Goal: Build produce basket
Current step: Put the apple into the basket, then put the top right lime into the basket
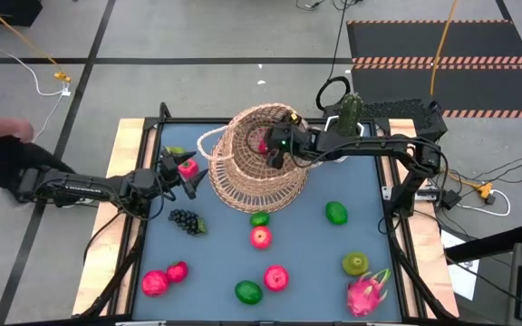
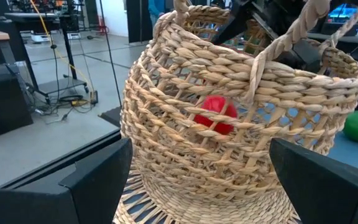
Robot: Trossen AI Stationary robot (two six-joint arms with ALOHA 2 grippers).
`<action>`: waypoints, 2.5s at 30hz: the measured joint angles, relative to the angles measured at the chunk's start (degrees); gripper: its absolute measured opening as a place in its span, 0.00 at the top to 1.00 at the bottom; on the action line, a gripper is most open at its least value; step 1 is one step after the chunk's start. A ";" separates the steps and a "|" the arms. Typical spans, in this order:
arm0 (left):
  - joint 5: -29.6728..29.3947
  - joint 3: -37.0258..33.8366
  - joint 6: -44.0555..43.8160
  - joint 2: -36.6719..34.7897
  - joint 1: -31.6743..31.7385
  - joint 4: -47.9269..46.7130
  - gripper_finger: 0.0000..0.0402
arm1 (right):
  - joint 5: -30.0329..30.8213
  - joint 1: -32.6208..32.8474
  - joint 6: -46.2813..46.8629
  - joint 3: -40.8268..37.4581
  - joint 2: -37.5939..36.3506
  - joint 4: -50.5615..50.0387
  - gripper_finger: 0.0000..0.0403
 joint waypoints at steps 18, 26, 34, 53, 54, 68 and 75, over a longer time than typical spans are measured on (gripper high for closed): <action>0.00 0.00 0.05 0.00 -0.02 -1.36 0.05 | -2.94 11.87 -0.04 0.02 -18.91 8.03 0.02; 0.59 0.00 -1.95 0.02 -0.15 -1.33 0.05 | 17.43 28.80 4.62 0.02 -23.04 -7.06 0.02; 7.00 0.00 -3.50 0.01 -0.17 -0.83 0.05 | 31.73 43.80 28.42 0.02 -23.48 -24.70 0.02; 9.66 0.00 -15.58 0.02 -3.13 0.58 0.05 | -0.58 41.41 87.45 -25.74 -23.38 -48.39 0.02; 9.03 0.00 -15.14 0.00 -3.13 0.96 0.05 | -1.09 41.41 87.79 -26.61 -23.38 -48.06 0.02; 4.92 0.00 -14.86 0.02 -3.13 1.61 0.05 | -5.87 36.52 84.57 -38.06 -23.40 -30.13 0.02; 4.54 0.00 -14.37 0.02 -3.06 2.97 0.05 | -8.09 34.74 85.62 -38.29 -23.40 -26.54 0.15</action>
